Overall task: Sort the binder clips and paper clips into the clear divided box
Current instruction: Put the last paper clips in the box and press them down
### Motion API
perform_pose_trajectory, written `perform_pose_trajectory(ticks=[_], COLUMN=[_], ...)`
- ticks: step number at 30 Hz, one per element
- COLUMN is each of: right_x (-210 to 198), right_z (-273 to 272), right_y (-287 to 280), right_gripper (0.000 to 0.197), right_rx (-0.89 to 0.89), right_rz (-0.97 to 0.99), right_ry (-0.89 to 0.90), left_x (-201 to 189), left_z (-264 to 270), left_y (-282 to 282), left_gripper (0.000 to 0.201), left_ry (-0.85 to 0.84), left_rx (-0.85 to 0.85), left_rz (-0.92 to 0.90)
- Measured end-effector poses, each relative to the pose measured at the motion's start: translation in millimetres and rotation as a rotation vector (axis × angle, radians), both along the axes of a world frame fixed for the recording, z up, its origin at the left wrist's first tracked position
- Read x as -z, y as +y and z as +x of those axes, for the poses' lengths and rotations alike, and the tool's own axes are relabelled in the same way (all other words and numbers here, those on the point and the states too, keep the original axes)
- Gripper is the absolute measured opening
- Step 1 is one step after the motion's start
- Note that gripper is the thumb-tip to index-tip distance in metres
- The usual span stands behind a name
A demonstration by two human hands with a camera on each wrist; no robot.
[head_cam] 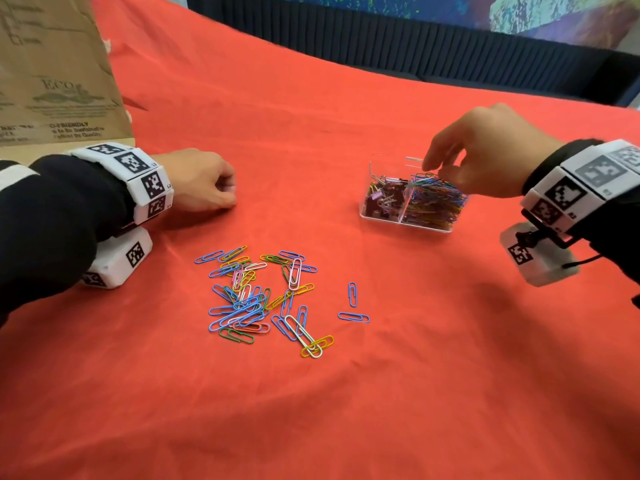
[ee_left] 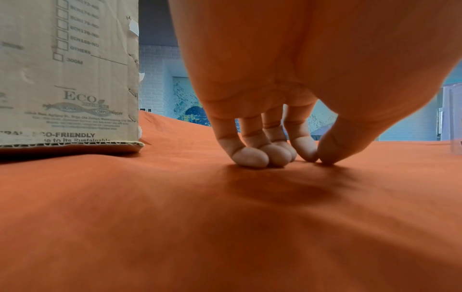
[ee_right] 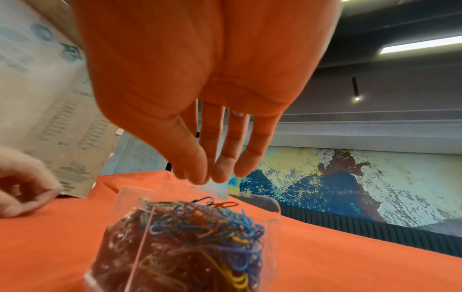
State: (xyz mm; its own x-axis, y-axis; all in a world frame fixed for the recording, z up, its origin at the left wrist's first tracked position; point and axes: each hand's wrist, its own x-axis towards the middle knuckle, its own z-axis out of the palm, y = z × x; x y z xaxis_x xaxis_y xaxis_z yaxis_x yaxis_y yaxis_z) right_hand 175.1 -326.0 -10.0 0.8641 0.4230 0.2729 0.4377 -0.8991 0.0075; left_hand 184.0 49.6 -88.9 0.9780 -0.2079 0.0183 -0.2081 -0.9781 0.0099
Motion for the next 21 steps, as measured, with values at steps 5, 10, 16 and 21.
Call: perform_pose_trajectory(ticks=[5, 10, 16, 21], right_x=[10.4, 15.9, 11.4, 10.3], right_z=[8.2, 14.3, 10.2, 15.9], right_y=[2.3, -8.2, -16.9, -14.3], right_gripper=[0.043, 0.041, 0.039, 0.043], right_rx=[-0.051, -0.067, -0.100, -0.071], right_rz=[-0.056, -0.125, -0.117, -0.082], right_ry=[0.040, 0.026, -0.012, 0.002], left_x=[0.5, 0.7, -0.2, -1.4], left_z=[0.1, 0.9, 0.1, -1.8], left_y=[0.0, 0.8, 0.3, -1.9], left_gripper=[0.015, 0.014, 0.014, 0.014], left_ry=[-0.004, 0.002, 0.005, 0.012], left_rx=[-0.004, 0.004, 0.012, 0.011], left_rz=[-0.004, -0.012, 0.001, -0.006])
